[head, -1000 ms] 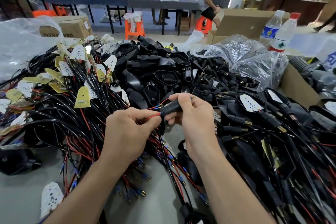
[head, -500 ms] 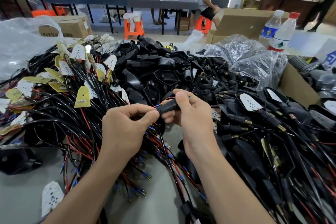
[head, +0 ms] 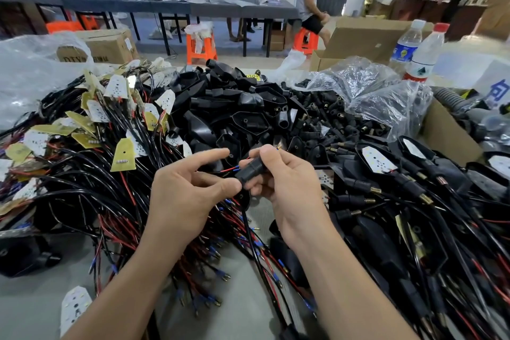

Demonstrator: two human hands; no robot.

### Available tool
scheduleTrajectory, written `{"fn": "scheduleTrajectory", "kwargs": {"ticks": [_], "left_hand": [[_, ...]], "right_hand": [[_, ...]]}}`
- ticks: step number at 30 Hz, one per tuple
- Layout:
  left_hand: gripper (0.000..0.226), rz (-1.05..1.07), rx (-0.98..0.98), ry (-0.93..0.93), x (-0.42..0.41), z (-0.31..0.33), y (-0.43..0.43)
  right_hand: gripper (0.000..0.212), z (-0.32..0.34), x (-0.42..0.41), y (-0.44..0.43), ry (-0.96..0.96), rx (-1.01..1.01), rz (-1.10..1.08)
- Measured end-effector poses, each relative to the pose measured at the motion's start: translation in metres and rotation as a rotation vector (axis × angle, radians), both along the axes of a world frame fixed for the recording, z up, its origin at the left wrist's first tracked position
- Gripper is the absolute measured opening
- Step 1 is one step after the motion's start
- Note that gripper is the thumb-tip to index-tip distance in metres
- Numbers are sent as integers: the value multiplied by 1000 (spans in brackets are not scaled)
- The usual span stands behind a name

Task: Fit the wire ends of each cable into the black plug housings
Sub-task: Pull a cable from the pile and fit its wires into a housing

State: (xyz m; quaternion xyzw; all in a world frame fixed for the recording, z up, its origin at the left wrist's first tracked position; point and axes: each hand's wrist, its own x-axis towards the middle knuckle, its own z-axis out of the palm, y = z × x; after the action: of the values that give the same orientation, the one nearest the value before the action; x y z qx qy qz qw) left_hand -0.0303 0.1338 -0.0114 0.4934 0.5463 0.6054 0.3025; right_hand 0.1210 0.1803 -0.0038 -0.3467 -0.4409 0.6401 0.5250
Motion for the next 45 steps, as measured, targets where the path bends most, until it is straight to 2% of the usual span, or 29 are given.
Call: {"fn": "scheduleTrajectory", "kwargs": {"ticks": [4, 7, 10, 13, 15, 19, 20, 23, 26, 30, 34, 35, 38, 41, 43, 45], "left_hand": [[43, -145, 5, -172, 7, 1, 1], [45, -164, 4, -176, 8, 0, 0], [43, -167, -17, -161, 8, -4, 1], [43, -152, -47, -115, 8, -6, 1], [39, -159, -64, -82, 9, -6, 0], [7, -94, -103, 137, 17, -12, 0], [7, -62, -108, 180, 19, -12, -2], [16, -15, -100, 305, 17, -11, -5], [8, -126, -110, 383, 18, -11, -7], [21, -321, -133, 187, 21, -6, -6], [32, -703, -354, -188, 11, -2, -9], [32, -731, -387, -230, 10, -2, -10], [28, -604, -407, -225, 13, -2, -10], [31, -367, -368, -397, 18, -4, -4], [30, -269, -349, -416, 18, -4, 0], [30, -244, -334, -396, 16, -6, 2]], "right_hand": [[30, 2, 0, 0, 52, -29, 62], [29, 3, -1, -2, 100, -74, 73], [24, 2, 0, -3, 8, -50, 10], [20, 2, 2, -1, -121, 56, -132], [21, 4, 4, -1, -137, 101, -183], [27, 7, 2, -4, -115, 56, -107], [27, 7, 2, -4, -114, 45, -96], [27, 9, 4, -1, -32, -4, -133], [27, 13, 13, 7, 82, -80, -246], [28, 13, 15, 9, 138, -60, -317], [26, 14, 18, 14, 212, -73, -388], [25, 14, 21, 16, 224, -80, -415], [21, 14, 30, 21, 275, -91, -464], [25, 16, 31, 22, 288, -151, -353], [22, 15, 28, 19, 157, -123, -168], [14, 10, 22, 13, -67, 6, 12]]}}
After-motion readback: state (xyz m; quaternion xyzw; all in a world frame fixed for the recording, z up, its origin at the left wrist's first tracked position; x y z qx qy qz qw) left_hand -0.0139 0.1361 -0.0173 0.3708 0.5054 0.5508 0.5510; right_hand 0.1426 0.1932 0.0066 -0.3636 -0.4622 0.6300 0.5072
